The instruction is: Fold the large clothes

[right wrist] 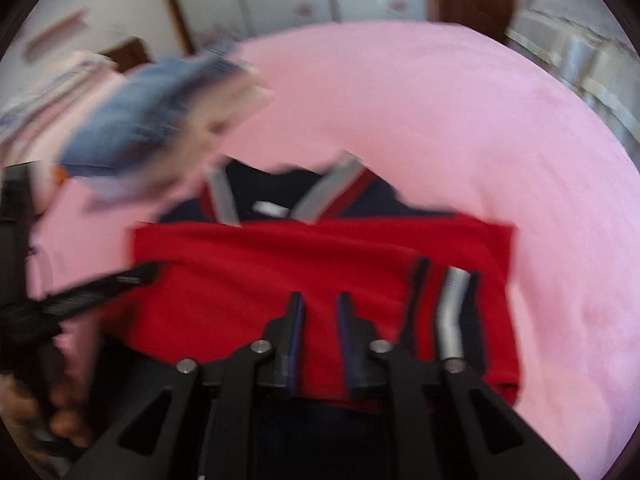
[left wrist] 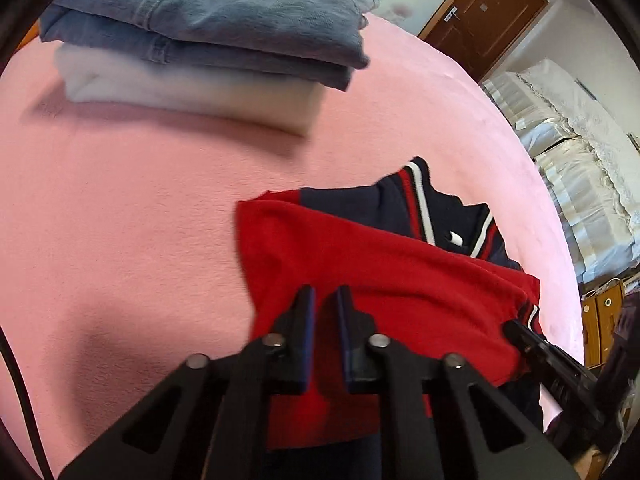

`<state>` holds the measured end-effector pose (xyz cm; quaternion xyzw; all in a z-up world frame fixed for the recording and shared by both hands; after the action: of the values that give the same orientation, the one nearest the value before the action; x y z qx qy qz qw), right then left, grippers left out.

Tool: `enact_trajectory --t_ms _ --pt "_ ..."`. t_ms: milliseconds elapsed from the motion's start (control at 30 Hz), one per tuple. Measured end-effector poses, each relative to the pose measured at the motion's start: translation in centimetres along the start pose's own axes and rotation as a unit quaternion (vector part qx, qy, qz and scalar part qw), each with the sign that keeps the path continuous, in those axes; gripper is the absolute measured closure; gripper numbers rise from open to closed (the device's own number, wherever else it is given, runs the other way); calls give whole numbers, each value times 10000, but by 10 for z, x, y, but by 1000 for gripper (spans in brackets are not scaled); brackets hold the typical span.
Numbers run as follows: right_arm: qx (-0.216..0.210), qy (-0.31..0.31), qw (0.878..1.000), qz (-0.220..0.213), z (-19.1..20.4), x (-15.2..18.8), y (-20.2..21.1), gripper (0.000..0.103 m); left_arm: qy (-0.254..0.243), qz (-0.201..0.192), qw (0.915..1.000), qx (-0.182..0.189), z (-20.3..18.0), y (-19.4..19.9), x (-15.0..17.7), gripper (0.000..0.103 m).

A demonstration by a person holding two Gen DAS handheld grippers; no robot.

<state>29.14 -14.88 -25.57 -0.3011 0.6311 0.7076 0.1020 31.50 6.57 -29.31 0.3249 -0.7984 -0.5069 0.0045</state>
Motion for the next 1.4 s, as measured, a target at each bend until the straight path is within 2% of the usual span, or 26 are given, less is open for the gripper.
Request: enact_trajectory --t_ms 100,133,167,200,233,367,567,633,733,800,900,1100,1200,1300,1367,1400 --pt "-308 -506 9982 -74 -22 8 6 103 -162 -79 9997 -163 6 1 0 95" --pt "-279 -564 9980 -106 -26 9 9 103 -154 -84 9997 -159 7 1 0 95" --pt "-222 -607 9978 -148 -29 8 13 103 -141 -97 9997 -173 9 1 0 95" --pt "142 -622 9978 -190 -36 9 19 103 -130 -101 9997 -176 10 0 0 95" --pt "305 -620 9974 -226 -41 9 23 103 -119 -112 9997 -184 10 0 1 95" --pt "20 -812 9966 -146 -45 17 17 103 -218 -169 9992 -295 9 2 2 95" --pt "-75 -830 9963 -195 -42 11 23 103 -280 -164 9988 -372 3 10 3 94" --pt "-131 -870 9959 -228 -40 12 30 101 -310 -171 9987 -372 -1 18 4 90" --pt "-227 -912 9950 -348 -38 11 44 101 -370 -285 9980 -434 -8 38 5 75" --pt "-288 -957 9939 -457 -34 9 58 101 -400 -431 9972 -460 -16 55 5 49" --pt "-298 -953 9931 -615 -31 8 80 100 -479 -731 9951 -456 -30 87 4 31" --pt "-326 -772 9923 -909 -17 1 123 100 -645 -822 9934 -473 -59 132 14 27" --pt "-315 -663 9918 -1048 -10 0 147 100 -630 -855 9937 -364 -67 159 22 27" --pt "-378 -628 9905 -1167 -2 0 167 100 -726 -954 9923 -319 -78 177 34 21" --pt "-390 -587 9898 -1235 2 1 180 98 -897 -1114 9889 -403 -84 194 42 21" --pt "-383 -562 9894 -1282 4 3 189 93 -965 -1181 9872 -463 -85 200 45 21"
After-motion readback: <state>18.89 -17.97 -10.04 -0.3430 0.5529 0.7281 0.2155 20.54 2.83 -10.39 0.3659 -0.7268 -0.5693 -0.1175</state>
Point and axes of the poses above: each gripper's, at about its wrist camera, not at the fingertips, and y roughly against the way its jaws point, z to its left, x to its underside, the point moved 10 cm from there along -y, roughly the way its jaws point, and after that the axes turned 15 degrees about y, right-handed, at the moved point
